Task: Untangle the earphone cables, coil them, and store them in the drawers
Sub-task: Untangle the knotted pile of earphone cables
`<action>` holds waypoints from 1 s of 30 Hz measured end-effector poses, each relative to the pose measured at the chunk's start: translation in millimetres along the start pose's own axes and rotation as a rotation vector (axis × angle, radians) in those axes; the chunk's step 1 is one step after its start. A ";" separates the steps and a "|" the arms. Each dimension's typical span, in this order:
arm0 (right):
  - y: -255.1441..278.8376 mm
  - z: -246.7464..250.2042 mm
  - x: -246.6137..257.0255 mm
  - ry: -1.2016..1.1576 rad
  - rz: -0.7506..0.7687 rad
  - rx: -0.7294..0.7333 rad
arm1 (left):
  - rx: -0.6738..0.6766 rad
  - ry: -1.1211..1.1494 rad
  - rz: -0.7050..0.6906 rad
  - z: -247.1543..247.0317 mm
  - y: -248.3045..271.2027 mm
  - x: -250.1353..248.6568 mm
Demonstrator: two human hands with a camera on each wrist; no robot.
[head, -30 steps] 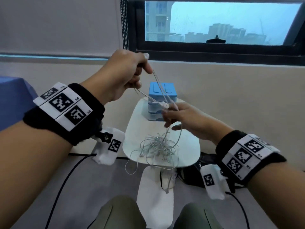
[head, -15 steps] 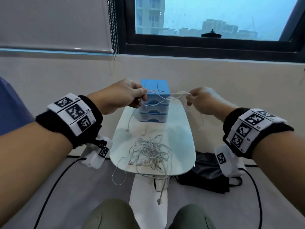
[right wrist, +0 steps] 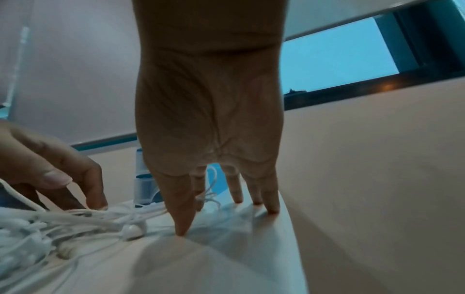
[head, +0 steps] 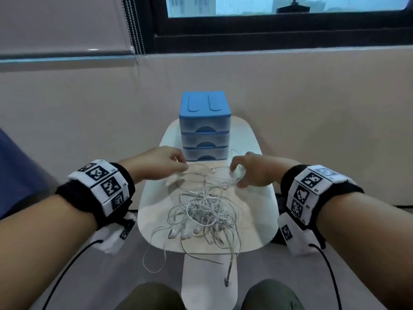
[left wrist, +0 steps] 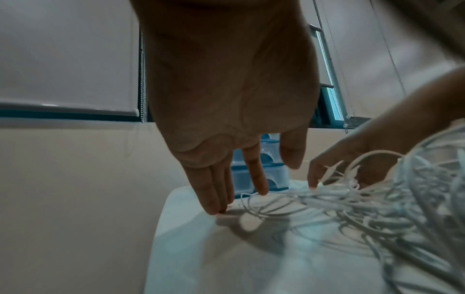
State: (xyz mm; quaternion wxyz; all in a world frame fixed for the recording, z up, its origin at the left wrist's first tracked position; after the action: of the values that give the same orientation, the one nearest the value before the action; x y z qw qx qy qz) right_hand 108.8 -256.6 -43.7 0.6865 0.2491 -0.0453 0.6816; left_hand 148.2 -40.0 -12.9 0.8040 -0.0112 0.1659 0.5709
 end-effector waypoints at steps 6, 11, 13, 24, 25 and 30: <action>-11.0 2.6 2.2 0.067 0.035 -0.007 | 0.116 -0.317 -0.205 -35.7 -4.6 -8.9; -29.8 17.3 -3.2 0.091 -0.035 -0.025 | -0.030 -0.501 -0.191 -26.8 -27.4 6.5; -35.6 19.6 -4.1 0.104 -0.050 -0.020 | -0.064 -0.494 -0.168 -20.9 -36.9 14.3; -59.3 31.0 0.7 0.063 -0.039 -0.037 | -0.059 -0.477 -0.131 -13.5 -73.4 16.3; -59.4 31.4 2.2 0.063 -0.035 -0.033 | -0.065 -0.487 -0.127 -12.6 -74.9 15.3; -55.6 27.4 1.0 0.085 -0.049 -0.020 | -0.052 -0.494 -0.062 -9.5 -73.0 20.8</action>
State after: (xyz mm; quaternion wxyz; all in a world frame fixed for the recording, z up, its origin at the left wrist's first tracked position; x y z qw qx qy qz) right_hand 169.8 -263.8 -34.9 0.7067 0.2138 -0.0169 0.6742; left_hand 219.2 -48.3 -40.2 0.8368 0.1029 -0.0508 0.5353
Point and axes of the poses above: each hand's wrist, its own y-axis away from the middle knuckle, its own z-axis out of the back of the hand, x = y × z, the point moved 10 cm from there along -y, towards the middle knuckle, and after that the axes turned 14 degrees about -y, right-handed, at the moved point
